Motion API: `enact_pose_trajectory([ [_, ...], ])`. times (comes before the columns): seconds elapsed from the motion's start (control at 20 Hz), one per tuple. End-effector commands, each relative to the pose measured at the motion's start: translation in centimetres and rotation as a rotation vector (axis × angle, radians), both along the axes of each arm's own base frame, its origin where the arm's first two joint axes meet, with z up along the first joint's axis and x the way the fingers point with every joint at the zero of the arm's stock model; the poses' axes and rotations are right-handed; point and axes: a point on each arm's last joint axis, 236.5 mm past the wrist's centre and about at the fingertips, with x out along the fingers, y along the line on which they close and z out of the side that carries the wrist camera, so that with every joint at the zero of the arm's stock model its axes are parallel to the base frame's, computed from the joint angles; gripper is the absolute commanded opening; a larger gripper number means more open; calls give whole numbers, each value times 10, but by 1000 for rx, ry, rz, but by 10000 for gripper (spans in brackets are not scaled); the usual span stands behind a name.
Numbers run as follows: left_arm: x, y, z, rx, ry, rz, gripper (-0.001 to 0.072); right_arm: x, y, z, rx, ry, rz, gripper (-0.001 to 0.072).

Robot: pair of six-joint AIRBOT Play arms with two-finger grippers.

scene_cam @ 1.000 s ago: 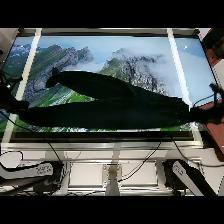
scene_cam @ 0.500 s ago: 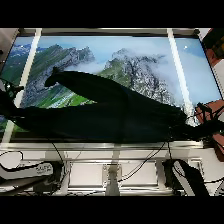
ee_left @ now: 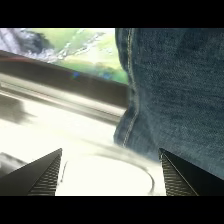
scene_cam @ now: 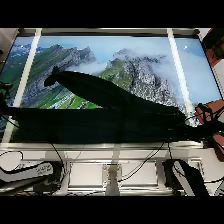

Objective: Fold the clothes and pants, and hang the long-sleeved shirts on hangers.

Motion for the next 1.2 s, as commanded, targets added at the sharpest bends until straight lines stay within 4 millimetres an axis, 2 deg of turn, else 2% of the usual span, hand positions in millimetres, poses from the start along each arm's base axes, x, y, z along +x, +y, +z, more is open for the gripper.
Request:
enact_pose_trajectory([
  [0.0,-9,-4,-7,-17,41,52,691,-9,6,2,27,39,5,594],
  [0.15,-8,-2,-7,-8,37,48,691,-5,3,1,14,20,3,594],
  [0.25,-2,1,-8,0,14,37,690,10,-5,0,-20,-43,-3,591],
  [0.3,2,2,-8,4,0,30,690,23,-11,2,-46,-95,-8,591],
  [0.4,8,3,-9,11,-22,18,690,62,-32,19,-129,-253,-22,586],
  [0.45,10,3,-9,12,-26,12,678,84,-44,33,-177,-342,-29,547],
  [0.55,14,-2,-9,12,-26,-4,531,115,-64,52,-230,-417,-33,547],
  [0.65,19,-6,-9,13,-32,-25,530,127,-71,42,-194,-331,-7,537],
  [0.8,27,-15,-9,14,-36,-58,530,128,-64,-4,-33,-118,51,530],
  [0.9,31,-19,-9,14,-40,-75,530,132,-71,-29,49,-58,-13,528],
  [1.0,35,-22,-9,16,-46,-89,530,140,-79,-34,133,-92,-131,500],
  [1.15,44,-25,-9,21,-66,-113,530,137,-98,-21,293,-187,-361,494],
])
